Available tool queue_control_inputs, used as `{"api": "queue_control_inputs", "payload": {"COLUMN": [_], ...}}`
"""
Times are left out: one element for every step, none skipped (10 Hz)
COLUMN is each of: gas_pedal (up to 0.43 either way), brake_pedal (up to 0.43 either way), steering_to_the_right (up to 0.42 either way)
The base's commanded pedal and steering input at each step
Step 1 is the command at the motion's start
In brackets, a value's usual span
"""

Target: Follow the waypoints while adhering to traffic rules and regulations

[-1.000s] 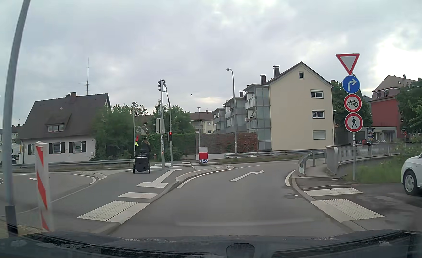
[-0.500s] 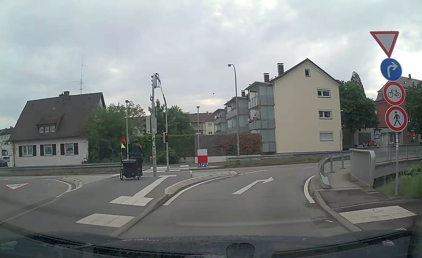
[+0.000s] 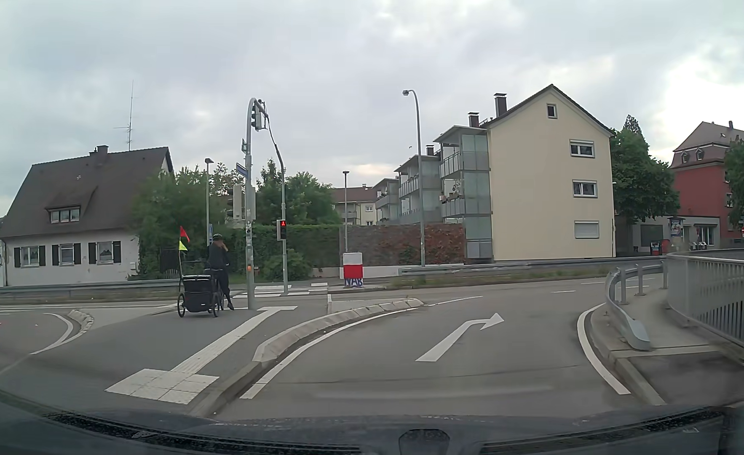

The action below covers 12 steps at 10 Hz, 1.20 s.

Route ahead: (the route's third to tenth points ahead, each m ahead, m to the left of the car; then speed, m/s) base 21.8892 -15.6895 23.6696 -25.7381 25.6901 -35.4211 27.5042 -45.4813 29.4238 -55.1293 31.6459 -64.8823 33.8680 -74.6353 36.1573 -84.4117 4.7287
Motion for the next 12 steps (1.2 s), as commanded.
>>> {"api": "queue_control_inputs", "payload": {"gas_pedal": [0.0, 0.0, 0.0, 0.0, 0.0, 0.0, 0.0, 0.0, 0.0, 0.0, 0.0, 0.0], "brake_pedal": [0.085, 0.11, 0.134, 0.146, 0.152, 0.159, 0.159, 0.165, 0.165, 0.165, 0.177, 0.189], "steering_to_the_right": [0.016, 0.022, 0.029, 0.035, 0.044, 0.053, 0.062, 0.071, 0.087, 0.102, 0.113, 0.128]}}
